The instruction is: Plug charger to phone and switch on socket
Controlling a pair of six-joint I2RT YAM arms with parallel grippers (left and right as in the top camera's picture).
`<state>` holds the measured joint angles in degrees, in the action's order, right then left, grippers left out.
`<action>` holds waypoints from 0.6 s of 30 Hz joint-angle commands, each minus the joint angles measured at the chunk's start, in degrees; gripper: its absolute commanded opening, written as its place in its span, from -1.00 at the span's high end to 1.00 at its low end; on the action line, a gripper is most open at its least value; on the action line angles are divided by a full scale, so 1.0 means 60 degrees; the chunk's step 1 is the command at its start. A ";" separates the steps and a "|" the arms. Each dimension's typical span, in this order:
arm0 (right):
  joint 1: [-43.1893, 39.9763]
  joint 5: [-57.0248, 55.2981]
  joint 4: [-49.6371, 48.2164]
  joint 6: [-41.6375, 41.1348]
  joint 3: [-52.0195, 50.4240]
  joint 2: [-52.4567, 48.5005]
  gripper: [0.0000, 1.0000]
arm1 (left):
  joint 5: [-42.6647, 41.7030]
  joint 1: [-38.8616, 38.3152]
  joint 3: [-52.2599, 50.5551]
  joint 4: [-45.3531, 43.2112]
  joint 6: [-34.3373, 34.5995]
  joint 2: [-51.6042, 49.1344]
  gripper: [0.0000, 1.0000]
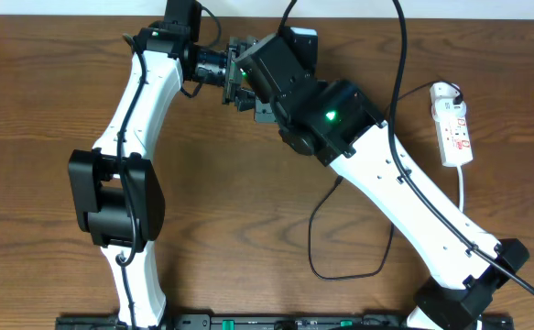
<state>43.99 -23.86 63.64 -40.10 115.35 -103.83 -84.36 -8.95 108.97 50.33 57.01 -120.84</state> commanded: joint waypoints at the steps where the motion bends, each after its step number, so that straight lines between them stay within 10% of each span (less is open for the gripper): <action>1: -0.0029 -0.0302 -0.0015 -0.0022 0.0004 -0.0124 0.27 | -0.0590 0.0026 0.0073 -0.0011 0.0022 0.0335 -0.36; 18: -0.0029 -0.0470 -0.0117 -0.0022 0.0004 -0.0306 0.37 | -0.0619 0.0026 0.0073 -0.0011 0.0022 0.0335 -0.36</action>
<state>43.99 -25.26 63.11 -40.10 115.35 -105.34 -84.79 -8.95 108.97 50.33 57.01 -120.84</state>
